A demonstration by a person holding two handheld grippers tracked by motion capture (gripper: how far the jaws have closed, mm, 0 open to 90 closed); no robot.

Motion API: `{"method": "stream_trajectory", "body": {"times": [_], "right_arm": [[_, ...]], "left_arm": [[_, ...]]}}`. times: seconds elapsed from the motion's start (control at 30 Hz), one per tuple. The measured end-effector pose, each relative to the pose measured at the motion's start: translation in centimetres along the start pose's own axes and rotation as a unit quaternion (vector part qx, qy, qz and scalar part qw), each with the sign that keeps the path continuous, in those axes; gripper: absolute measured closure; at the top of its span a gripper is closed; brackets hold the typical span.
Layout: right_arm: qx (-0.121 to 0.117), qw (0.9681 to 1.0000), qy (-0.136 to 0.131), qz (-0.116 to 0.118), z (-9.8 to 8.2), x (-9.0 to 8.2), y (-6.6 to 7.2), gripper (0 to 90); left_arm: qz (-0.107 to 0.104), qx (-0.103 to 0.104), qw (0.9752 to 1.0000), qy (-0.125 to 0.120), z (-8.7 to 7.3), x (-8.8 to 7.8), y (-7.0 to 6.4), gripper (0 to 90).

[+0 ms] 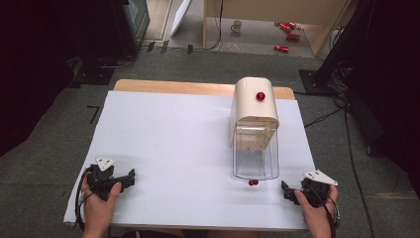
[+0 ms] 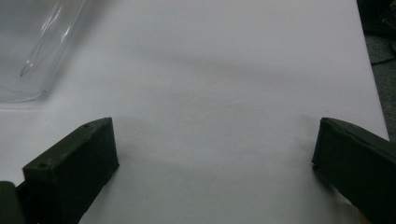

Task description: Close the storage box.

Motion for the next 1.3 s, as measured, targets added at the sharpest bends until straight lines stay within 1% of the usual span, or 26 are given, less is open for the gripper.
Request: {"method": "stream_trajectory", "body": {"times": [0.37, 0.4, 0.43, 0.57, 0.67, 0.77, 0.8, 0.83, 0.9, 1.03, 1.13, 1.17, 1.2, 1.23, 1.3], "right_arm": [[0.002, 1.0000, 0.005, -0.001, 0.1, 0.0, 0.0, 0.0], [0.007, 1.0000, 0.006, -0.003, 0.1, -0.1, 0.1, 0.7], [0.009, 0.9999, 0.006, -0.002, 0.1, -0.2, 0.1, 0.9], [0.035, 0.9989, 0.007, 0.029, 0.3, -0.7, 0.5, 0.8], [0.037, 0.9988, 0.010, 0.030, 0.3, -1.0, 1.0, 0.8], [0.040, 0.9987, 0.007, 0.030, 0.5, -1.3, 1.5, 0.9], [0.039, 0.9987, 0.000, 0.033, 0.8, -1.7, 1.9, 0.8], [0.039, 0.9987, 0.000, 0.033, 0.8, -1.7, 1.9, 0.8], [0.034, 0.9988, -0.008, 0.035, 1.1, -2.1, 2.5, 0.8], [0.031, 0.9985, -0.015, 0.044, 1.5, -2.6, 3.5, 0.9], [0.021, 0.9983, -0.021, 0.050, 1.8, -3.1, 4.4, 0.9], [0.021, 0.9983, -0.021, 0.050, 1.8, -3.1, 4.4, 0.9], [0.017, 0.9982, -0.022, 0.052, 1.9, -3.3, 4.7, 0.8], [0.013, 0.9979, -0.025, 0.058, 2.1, -3.7, 5.3, 0.8], [0.008, 0.9976, -0.028, 0.063, 2.2, -3.9, 5.7, 0.8]], "left_arm": [[0.000, 0.000, 1.0000, 0.000, 0.0, 0.0, 0.0, 0.0], [0.000, 0.000, 1.0000, 0.000, 0.0, 0.0, 0.0, 0.0], [0.000, 0.000, 1.0000, 0.000, 0.0, 0.0, 0.0, 0.0], [0.000, 0.000, 1.0000, 0.000, 0.0, 0.0, 0.0, 0.0], [0.000, 0.000, 1.0000, 0.000, 0.0, 0.0, 0.0, 0.0], [0.000, 0.000, 1.0000, 0.000, 0.0, 0.0, 0.0, 0.0], [0.000, 0.000, 1.0000, 0.000, 0.0, 0.0, 0.0, 0.0], [0.000, 0.000, 1.0000, 0.000, 0.0, 0.0, 0.0, 0.0], [0.000, 0.000, 1.0000, 0.000, 0.0, 0.0, 0.0, 0.0], [0.000, 0.000, 1.0000, 0.000, 0.0, 0.0, 0.0, 0.0], [0.000, 0.000, 1.0000, 0.000, 0.0, 0.0, 0.0, 0.0], [0.000, 0.000, 1.0000, 0.000, 0.0, 0.0, 0.0, 0.0], [0.000, 0.000, 1.0000, 0.000, 0.0, 0.0, 0.0, 0.0], [0.000, 0.000, 1.0000, 0.000, 0.0, 0.0, 0.0, 0.0], [0.000, 0.001, 1.0000, 0.000, 0.0, 0.0, 0.0, 0.0]]}}
Point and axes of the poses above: each handheld gripper's, and its own axes: x roughly forward along the jaws, z roughly out of its top, y roughly to its left, the point moved 3 cm from there along x, roughly forward along the jaws
